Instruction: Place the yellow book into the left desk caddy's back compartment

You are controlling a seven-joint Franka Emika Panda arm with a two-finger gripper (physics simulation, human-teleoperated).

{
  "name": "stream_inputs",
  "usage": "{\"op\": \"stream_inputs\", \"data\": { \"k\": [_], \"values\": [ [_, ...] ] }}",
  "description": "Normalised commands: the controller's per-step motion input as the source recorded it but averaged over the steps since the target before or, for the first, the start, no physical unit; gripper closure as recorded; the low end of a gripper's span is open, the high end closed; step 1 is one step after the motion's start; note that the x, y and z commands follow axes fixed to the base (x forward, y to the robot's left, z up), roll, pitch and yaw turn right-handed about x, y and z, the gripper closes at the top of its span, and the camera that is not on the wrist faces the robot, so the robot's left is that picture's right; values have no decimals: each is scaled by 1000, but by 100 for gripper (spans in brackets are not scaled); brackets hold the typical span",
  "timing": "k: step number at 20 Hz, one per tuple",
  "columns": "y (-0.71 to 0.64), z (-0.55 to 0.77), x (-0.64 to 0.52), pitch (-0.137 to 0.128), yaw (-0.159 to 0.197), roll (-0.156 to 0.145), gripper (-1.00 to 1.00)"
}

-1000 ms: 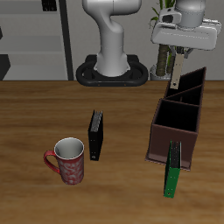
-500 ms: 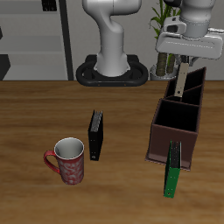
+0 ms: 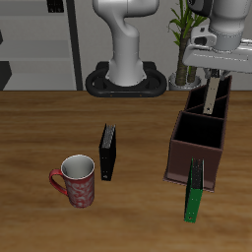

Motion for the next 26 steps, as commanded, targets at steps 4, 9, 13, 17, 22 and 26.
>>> {"op": "stream_inputs", "data": {
  "k": [4,9,13,17,22,26],
  "values": [
    [239,-152,-131,13,-30,52,100],
    [87,-136,33,22,3,23,100],
    [-139,-236,206,53,-27,-37,100],
    [-47,-236,162,35,4,-6,100],
    [83,-258,46,37,-13,6,100],
    [144,-202,18,28,7,27,100]
  ]
}}
